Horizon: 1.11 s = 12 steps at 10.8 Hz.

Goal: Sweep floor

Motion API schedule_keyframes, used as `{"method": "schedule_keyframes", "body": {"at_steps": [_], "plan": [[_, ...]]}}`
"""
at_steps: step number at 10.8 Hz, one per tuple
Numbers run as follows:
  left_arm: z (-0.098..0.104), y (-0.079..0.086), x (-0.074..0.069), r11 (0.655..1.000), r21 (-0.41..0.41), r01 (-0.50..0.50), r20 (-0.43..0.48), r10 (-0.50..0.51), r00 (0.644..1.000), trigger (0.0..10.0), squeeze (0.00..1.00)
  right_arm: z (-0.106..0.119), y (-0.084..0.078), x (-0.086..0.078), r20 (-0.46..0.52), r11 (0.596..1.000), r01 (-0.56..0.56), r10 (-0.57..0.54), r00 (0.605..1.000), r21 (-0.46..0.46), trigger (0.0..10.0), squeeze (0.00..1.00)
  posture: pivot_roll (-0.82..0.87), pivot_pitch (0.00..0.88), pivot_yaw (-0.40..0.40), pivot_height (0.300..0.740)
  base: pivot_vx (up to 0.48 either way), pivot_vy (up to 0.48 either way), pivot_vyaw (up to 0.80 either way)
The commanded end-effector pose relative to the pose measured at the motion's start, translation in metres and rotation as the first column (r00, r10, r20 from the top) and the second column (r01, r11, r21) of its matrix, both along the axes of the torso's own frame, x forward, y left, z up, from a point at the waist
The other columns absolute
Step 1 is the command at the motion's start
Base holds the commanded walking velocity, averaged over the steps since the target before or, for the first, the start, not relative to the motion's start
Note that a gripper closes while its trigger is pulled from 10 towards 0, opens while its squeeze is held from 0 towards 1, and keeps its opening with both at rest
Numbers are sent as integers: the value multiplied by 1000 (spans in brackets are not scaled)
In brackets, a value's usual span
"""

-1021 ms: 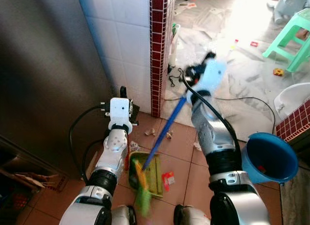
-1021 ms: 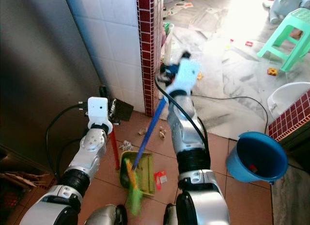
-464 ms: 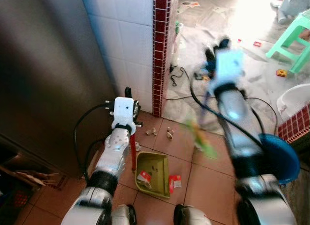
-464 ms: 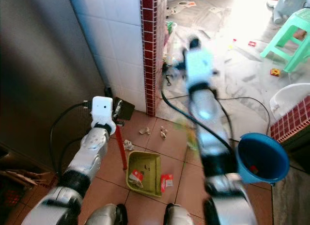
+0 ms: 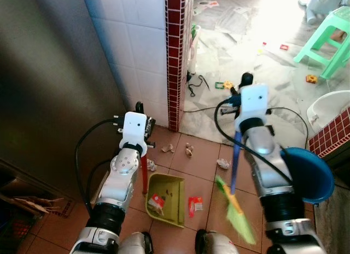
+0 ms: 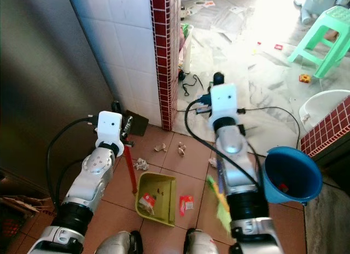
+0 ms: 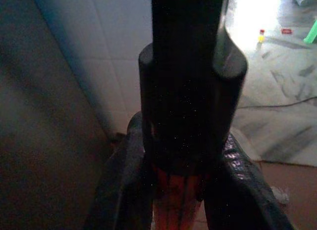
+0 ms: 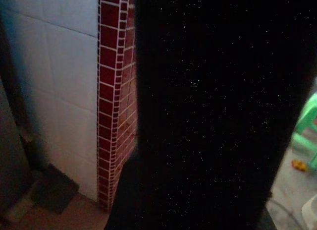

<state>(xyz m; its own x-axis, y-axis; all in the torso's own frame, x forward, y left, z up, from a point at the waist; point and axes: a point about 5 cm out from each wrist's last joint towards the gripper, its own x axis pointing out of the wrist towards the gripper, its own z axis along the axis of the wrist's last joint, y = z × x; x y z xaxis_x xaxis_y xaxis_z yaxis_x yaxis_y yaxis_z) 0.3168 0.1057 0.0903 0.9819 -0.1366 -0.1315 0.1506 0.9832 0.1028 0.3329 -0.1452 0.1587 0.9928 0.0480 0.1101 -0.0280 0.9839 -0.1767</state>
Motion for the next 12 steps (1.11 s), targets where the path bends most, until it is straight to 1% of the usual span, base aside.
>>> {"method": "schedule_keyframes", "body": {"at_steps": [1, 2, 3, 4, 5, 6, 7, 8, 9, 10, 11, 12], "plan": [[-16, -3, -6, 999, 43, 28, -89, -24, 996, 10000, 0, 4, 3, -1, -6, 997, 12, -11, 1000, 77, 10000, 0, -75, 128, 38, 740, 0, 0, 0], [-18, -8, -6, 999, 15, 32, -112, -30, 993, 10000, 0, 2, 3, 0, -30, 993, 27, -24, 999, 119, 10000, 0, -76, 128, 36, 740, 0, 0, 0], [-24, -22, -5, 997, -30, 68, -162, -72, 984, 10000, 0, -4, 5, 3, -95, 974, 64, -45, 994, 217, 10000, 0, -77, 127, 34, 740, 0, 0, 0], [-26, -26, -5, 996, -24, 85, -176, -88, 980, 10000, 0, -5, 6, 5, -109, 967, 74, -48, 993, 244, 10000, 0, -77, 127, 34, 740, 0, 0, 0], [-31, -32, -5, 994, -36, 100, -204, -105, 973, 10000, 0, -2, 10, 8, -124, 953, 85, -50, 991, 290, 10000, 0, -91, 128, 40, 740, 0, 0, 0], [-34, -34, -6, 994, -54, 98, -221, -108, 969, 10000, 0, 1, 14, 11, -132, 937, 88, -46, 990, 338, 10000, 0, -92, 129, 42, 740, 0, 0, 0], [-35, -34, -6, 993, -67, 95, -229, -108, 967, 10000, 0, 2, 17, 12, -136, 928, 87, -40, 990, 361, 10000, 0, -90, 129, 42, 740, 0, 0, 0], [-38, -35, -5, 992, -103, 74, -243, -97, 965, 10000, 0, 8, 25, 16, -129, 902, 68, -14, 992, 426, 10000, 0, -89, 128, 41, 740, 0, 0, 0], [-38, -35, -5, 989, -130, 63, -245, -94, 965, 10000, 0, 13, 29, 18, -113, 890, 48, 4, 994, 454, 10000, 0, -87, 127, 40, 740, 0, 0, 0], [-38, -34, -4, 985, -170, 41, -245, -83, 966, 10000, 0, 25, 35, 21, -74, 876, 6, 34, 997, 482, 10000, 0, -89, 124, 37, 740, 0, 0, 0], [-37, -34, -2, 980, -200, 23, -237, -71, 969, 10000, 0, 34, 38, 22, -38, 876, -28, 52, 998, 482, 10000, 0, -91, 121, 37, 740, 0, 0, 0], [-34, -35, 0, 973, -229, 18, -214, -68, 974, 10000, 0, 51, 38, 21, 55, 908, -94, 79, 995, 407, 10000, 0, -93, 117, 37, 740, 0, 0, 0]]}}
